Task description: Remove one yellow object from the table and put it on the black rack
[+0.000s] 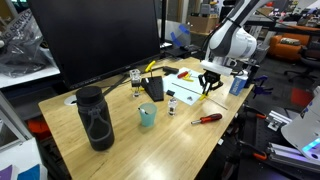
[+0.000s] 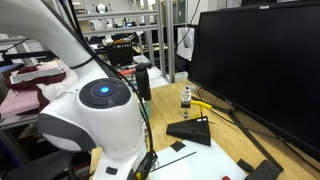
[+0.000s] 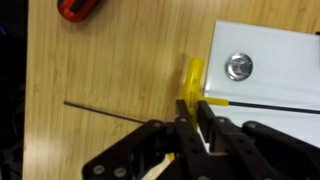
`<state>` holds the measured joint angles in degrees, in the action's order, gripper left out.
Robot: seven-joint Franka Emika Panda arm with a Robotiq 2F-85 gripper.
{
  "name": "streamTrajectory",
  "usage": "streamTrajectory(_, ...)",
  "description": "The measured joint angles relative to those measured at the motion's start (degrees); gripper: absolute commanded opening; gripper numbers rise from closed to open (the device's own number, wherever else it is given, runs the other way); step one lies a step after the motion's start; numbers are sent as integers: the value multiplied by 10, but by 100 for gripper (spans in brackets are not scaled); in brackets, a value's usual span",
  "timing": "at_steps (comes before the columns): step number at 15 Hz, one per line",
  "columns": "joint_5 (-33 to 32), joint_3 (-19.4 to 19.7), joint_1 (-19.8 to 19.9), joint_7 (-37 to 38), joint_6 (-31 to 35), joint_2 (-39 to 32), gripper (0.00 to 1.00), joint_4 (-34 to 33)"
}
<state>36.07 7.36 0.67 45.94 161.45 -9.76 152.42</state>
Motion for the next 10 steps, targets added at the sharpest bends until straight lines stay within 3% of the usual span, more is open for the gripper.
streamTrajectory(3, -104, 23, -3, 59, -70, 20, 4, 1)
streamTrajectory(10, -390, 19, 0, 236, -227, 116, 4, -48)
